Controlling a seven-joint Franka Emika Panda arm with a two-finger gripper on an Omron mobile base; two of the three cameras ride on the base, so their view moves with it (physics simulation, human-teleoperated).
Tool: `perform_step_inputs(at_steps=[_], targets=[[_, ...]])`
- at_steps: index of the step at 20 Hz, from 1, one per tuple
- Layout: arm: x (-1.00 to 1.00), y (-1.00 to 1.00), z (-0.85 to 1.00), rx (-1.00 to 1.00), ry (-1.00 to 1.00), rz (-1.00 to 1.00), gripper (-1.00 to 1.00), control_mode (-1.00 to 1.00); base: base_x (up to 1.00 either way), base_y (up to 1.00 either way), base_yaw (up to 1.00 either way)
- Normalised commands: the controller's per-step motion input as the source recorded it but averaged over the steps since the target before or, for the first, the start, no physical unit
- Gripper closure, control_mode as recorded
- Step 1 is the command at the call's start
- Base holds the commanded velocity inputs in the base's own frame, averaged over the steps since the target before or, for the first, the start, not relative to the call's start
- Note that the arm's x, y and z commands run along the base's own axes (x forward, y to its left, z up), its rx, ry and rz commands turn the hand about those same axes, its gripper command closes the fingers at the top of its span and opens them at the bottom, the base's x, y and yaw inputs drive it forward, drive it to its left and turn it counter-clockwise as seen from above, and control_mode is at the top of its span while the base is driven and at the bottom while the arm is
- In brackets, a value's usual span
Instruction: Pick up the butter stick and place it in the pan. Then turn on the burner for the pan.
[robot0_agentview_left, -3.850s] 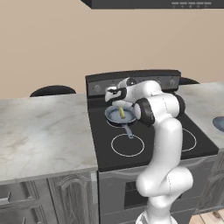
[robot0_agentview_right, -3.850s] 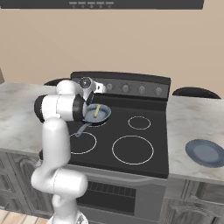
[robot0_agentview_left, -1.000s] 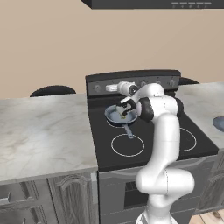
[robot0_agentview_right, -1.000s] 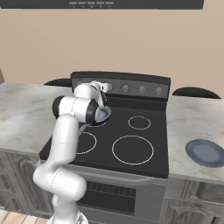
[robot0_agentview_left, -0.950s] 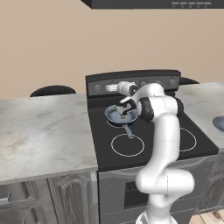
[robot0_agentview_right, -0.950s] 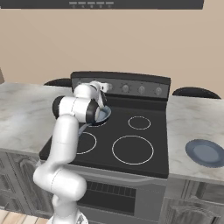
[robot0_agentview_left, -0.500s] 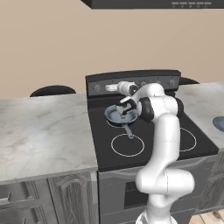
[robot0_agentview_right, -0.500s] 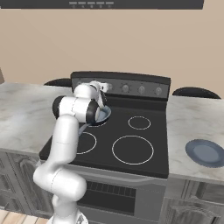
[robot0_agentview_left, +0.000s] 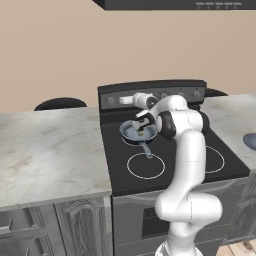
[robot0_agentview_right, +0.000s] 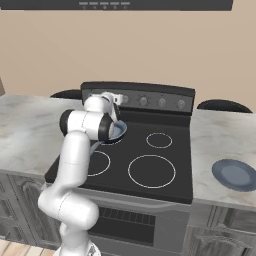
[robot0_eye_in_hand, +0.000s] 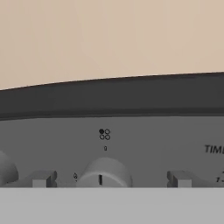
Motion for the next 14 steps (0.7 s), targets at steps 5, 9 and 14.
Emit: perform_step_inputs(at_steps=[5,9,14], targets=[[0.0,0.09,0.0,0.0,0.0,0.0,-1.0,-1.0,0.0,0.0,0.0],[0.0,0.06,-0.01,0.0,0.0,0.0,-1.0,-1.0,0.0,0.0,0.0],[0.0,0.04,0.0,0.0,0.0,0.0,-1.0,-1.0,0.0,0.0,0.0]])
